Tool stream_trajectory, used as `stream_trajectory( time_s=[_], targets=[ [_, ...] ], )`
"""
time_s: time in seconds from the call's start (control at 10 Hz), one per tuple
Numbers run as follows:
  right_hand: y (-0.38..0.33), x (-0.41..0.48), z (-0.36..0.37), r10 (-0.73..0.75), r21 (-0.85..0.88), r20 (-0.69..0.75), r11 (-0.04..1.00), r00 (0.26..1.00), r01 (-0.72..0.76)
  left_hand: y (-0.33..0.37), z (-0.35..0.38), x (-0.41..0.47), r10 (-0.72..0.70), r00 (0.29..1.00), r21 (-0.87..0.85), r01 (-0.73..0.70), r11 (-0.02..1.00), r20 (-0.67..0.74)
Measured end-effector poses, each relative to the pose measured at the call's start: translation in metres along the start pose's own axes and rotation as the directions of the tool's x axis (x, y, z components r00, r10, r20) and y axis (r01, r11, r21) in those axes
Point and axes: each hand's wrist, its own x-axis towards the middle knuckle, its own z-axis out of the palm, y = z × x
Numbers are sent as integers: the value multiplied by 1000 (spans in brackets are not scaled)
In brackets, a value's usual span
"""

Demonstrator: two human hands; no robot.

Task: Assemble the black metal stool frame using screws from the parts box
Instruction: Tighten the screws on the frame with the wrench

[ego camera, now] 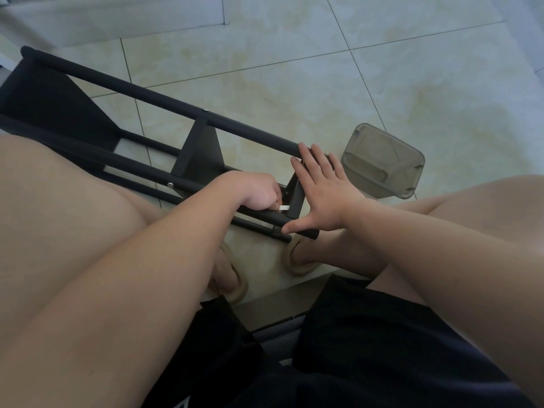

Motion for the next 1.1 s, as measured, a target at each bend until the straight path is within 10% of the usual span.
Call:
stream_trajectory(
  time_s=[1.1],
  targets=[
    [2,2,-2,0,12,-4,1000,1000,0,0,14,30,-211,936,-642,-20,766,-280]
  ],
)
